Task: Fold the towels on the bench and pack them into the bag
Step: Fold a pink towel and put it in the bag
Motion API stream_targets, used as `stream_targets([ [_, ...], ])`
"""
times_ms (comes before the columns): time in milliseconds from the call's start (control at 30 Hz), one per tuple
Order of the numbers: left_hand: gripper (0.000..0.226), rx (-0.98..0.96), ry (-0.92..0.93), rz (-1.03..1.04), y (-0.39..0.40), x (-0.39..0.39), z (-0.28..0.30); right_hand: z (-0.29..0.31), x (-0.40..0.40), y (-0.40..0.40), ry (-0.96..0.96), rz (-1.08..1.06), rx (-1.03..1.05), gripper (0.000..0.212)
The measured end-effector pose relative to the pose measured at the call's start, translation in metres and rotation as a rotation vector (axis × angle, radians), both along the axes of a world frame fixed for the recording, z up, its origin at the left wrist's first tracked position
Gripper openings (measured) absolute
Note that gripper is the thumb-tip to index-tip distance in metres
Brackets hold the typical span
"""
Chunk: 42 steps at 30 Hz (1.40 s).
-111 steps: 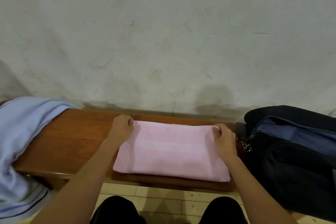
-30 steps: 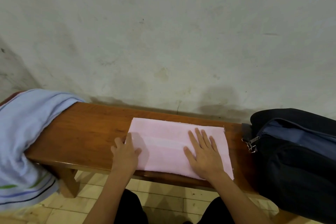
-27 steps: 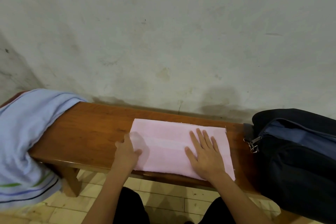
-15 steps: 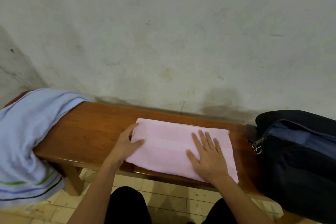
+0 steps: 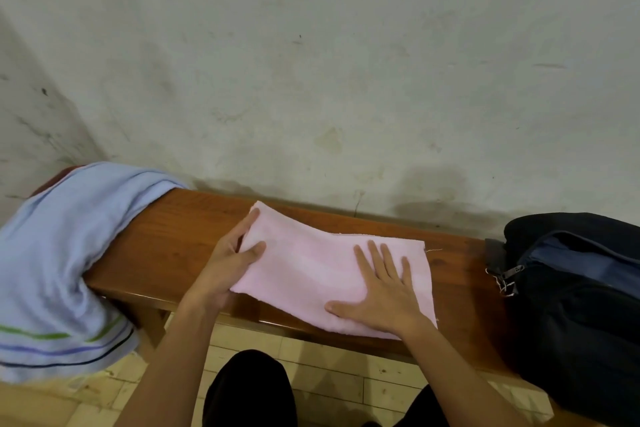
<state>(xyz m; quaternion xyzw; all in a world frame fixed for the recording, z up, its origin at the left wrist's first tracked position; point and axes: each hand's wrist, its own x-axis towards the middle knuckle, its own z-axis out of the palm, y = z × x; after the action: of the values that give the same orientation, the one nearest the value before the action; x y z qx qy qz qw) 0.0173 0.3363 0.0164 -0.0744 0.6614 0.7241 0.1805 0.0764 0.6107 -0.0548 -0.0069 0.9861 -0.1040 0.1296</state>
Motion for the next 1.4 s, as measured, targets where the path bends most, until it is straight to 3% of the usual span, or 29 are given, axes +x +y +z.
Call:
stream_targets([
  [167, 0.062, 0.187, 0.083, 0.0, 0.006, 0.006, 0.024, 0.002, -0.005, -0.026, -0.018, -0.006, -0.015, 0.125],
  [300, 0.059, 0.277, 0.127, -0.013, 0.009, 0.012, 0.035, 0.0, -0.011, -0.031, -0.016, -0.028, -0.054, 0.1],
  [600, 0.059, 0.207, 0.167, -0.127, 0.038, 0.021, 0.034, 0.003, -0.013, -0.041, -0.03, -0.051, -0.039, 0.137],
  [933, 0.057, 0.21, 0.148, -0.096, 0.07, 0.016, 0.028, -0.002, -0.008, -0.05, 0.074, -0.09, 0.0, 0.132],
  [1167, 0.062, -0.054, 0.256, -0.146, 0.089, 0.008, 0.02, 0.003, 0.002, -0.038, 0.25, -0.149, -0.013, 0.1],
  [1333, 0.068, -0.296, 0.386, -0.306, 0.117, 0.015, 0.01, 0.004, 0.013, 0.003, 0.221, -0.265, 0.035, 0.085],
  [1400, 0.074, -0.423, 0.465, -0.39, 0.132, 0.02, 0.003, 0.004, 0.015, 0.016, 0.193, -0.28, 0.026, 0.09],
])
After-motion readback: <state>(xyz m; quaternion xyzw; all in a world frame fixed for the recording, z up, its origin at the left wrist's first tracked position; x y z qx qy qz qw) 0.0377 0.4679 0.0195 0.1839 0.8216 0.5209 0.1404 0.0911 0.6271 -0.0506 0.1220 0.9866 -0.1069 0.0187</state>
